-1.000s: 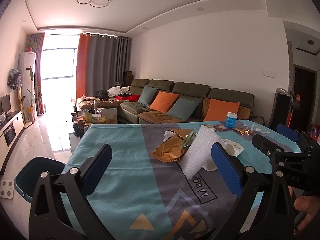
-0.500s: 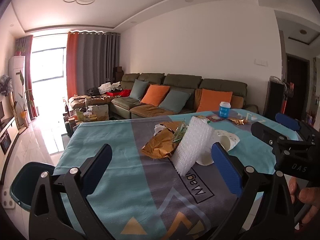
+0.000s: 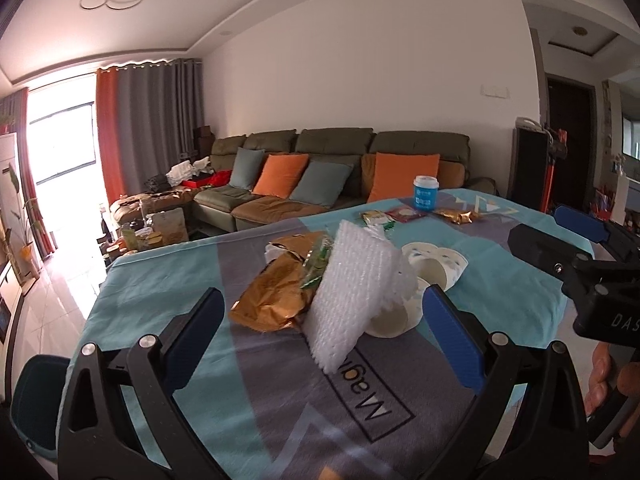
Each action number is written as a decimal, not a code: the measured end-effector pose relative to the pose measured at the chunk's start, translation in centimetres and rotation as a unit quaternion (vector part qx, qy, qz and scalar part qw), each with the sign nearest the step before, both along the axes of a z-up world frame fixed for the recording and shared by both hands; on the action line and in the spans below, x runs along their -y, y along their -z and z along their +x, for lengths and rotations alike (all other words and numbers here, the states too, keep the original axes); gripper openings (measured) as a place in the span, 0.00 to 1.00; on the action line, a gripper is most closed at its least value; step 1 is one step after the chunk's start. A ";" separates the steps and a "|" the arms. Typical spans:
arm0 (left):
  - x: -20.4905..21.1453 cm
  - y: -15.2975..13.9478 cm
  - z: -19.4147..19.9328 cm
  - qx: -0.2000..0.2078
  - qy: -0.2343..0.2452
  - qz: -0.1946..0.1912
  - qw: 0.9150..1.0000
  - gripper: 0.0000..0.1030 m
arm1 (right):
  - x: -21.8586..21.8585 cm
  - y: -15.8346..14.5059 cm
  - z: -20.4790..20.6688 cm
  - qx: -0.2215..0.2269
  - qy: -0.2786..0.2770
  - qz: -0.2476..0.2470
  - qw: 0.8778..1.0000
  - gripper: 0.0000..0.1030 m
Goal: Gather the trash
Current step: 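Grasp a white foam net with the left tool while the right tool grasps another foam net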
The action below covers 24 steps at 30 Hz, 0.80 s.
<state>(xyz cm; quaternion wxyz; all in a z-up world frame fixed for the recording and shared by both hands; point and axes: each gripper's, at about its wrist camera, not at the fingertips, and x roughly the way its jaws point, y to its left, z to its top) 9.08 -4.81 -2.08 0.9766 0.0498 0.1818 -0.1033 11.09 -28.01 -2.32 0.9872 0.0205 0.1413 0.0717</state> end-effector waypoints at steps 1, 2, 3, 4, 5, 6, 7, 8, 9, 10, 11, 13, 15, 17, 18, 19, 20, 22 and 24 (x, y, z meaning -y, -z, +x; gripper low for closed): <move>0.2 0.2 0.6 -0.004 0.001 0.001 1.000 0.95 | 0.2 0.2 0.3 -0.004 0.001 0.002 1.000 0.94; 0.3 0.3 1.0 -0.007 0.002 0.001 1.000 0.95 | 0.3 0.3 0.5 -0.007 0.002 0.003 1.000 0.94; 0.4 0.4 1.4 -0.009 0.002 0.002 1.000 0.95 | 0.5 0.5 0.7 -0.009 0.002 0.005 1.000 0.94; 0.7 0.5 2.0 -0.011 0.002 0.004 1.000 0.95 | 0.6 0.6 1.0 -0.012 0.002 0.006 1.000 0.94; 0.8 0.6 2.4 -0.012 0.002 0.006 1.000 0.95 | 0.8 0.8 1.2 -0.015 0.003 0.007 1.000 0.94; 1.2 0.7 2.9 -0.013 0.003 0.011 1.000 0.95 | 1.0 0.9 1.4 -0.018 0.005 0.010 1.000 0.94; 1.4 0.7 3.2 -0.012 0.001 0.017 1.000 0.95 | 1.1 1.1 1.6 -0.021 0.005 0.011 1.000 0.94; 1.6 0.8 3.5 -0.012 0.001 0.022 1.000 0.95 | 1.3 1.2 1.8 -0.024 0.007 0.012 1.000 0.94; 1.9 0.9 3.8 -0.013 0.001 0.025 1.000 0.95 | 1.4 1.4 2.0 -0.027 0.008 0.012 1.000 0.94; 2.1 1.0 4.1 -0.012 -0.003 0.029 0.999 0.93 | 1.5 1.5 2.2 -0.029 0.009 0.013 0.999 0.94; 2.3 1.0 4.4 -0.011 -0.004 0.031 0.999 0.92 | 1.6 1.7 2.3 -0.032 0.010 0.014 0.999 0.94; 2.7 1.1 4.9 -0.010 -0.009 0.036 0.999 0.89 | 1.9 1.8 2.5 -0.034 0.012 0.015 0.999 0.94; 3.1 1.2 5.2 -0.008 -0.018 0.042 0.999 0.83 | 1.9 2.0 2.7 -0.038 0.011 0.016 0.999 0.94; 3.2 1.5 5.8 -0.016 -0.023 0.044 0.999 0.80 | 1.9 2.1 2.9 -0.040 0.010 0.016 0.999 0.94; 3.2 1.5 5.9 -0.018 -0.026 0.045 0.998 0.73 | 1.8 2.2 2.9 -0.041 0.008 0.016 0.999 0.94; 3.2 1.7 6.2 -0.023 -0.029 0.047 0.998 0.68 | 1.8 2.2 3.0 -0.041 0.006 0.016 0.999 0.94; 3.2 1.9 6.5 -0.029 -0.030 0.047 0.998 0.68 | 1.7 2.2 3.0 -0.042 0.005 0.016 0.999 0.94; 3.3 2.1 6.8 -0.032 -0.029 0.046 0.998 0.52 | 1.5 2.4 3.3 -0.045 -0.002 0.016 0.999 0.94; 3.4 2.4 7.1 -0.037 -0.028 0.047 0.998 0.48 | 1.1 2.5 3.7 -0.050 -0.014 0.017 0.999 0.94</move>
